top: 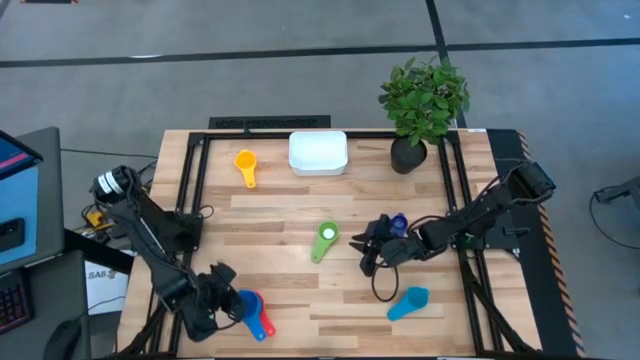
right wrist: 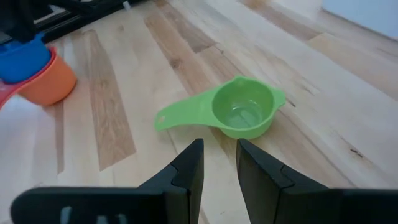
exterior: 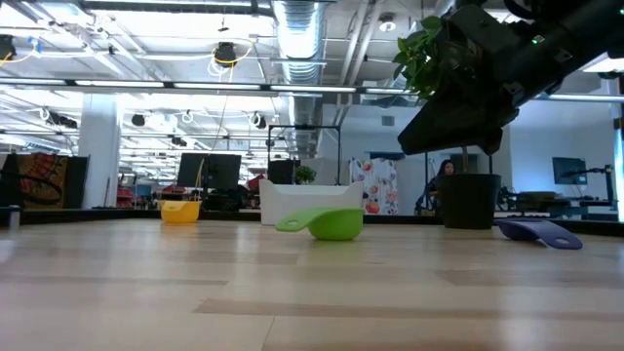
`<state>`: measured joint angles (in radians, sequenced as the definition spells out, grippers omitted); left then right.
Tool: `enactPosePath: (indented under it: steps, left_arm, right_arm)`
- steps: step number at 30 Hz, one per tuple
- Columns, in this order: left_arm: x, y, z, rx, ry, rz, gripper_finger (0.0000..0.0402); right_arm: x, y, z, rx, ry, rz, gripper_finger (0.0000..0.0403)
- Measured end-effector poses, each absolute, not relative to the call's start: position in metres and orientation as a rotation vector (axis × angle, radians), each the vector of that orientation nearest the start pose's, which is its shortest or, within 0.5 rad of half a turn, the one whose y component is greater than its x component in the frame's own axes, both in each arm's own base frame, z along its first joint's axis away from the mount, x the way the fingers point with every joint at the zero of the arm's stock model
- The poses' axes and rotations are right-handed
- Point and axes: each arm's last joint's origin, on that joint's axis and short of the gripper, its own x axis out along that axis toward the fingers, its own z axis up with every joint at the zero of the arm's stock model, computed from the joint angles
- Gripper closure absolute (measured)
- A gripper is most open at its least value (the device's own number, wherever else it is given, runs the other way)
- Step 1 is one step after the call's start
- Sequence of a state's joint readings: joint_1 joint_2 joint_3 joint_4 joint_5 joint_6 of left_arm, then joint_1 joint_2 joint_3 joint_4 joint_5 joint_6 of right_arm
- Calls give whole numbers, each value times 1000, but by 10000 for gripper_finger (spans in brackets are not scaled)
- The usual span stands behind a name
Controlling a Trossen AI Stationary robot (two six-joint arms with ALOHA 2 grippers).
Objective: Nest measuring cups in basket
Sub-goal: Stack the dark blue measuring cup into the red measuring cup
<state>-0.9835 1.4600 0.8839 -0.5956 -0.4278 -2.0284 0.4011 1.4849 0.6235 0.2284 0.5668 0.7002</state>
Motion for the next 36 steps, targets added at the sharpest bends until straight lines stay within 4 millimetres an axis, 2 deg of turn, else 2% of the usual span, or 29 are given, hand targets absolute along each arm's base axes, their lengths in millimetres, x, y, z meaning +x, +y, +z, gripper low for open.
enactPosePath:
  steps: [7, 12, 24, 30, 33, 36]
  left_arm:
    - [160, -216, 213, -1041, 902, 534, 401]
    - [160, -217, 216, -1047, 901, 527, 395]
    - [159, -216, 215, -1044, 924, 542, 315]
    - [160, -215, 215, -1019, 946, 539, 287]
    - [164, -214, 217, -936, 953, 477, 283]
    - [173, -220, 231, -825, 937, 327, 291]
  right_arm:
    - [263, 90, 165, 400, 494, -318, 284]
    - [262, 93, 165, 394, 497, -307, 284]
    - [262, 92, 165, 362, 502, -304, 284]
    - [262, 92, 165, 358, 502, -302, 284]
    - [262, 93, 165, 362, 502, -302, 284]
    - [262, 93, 165, 366, 501, -303, 284]
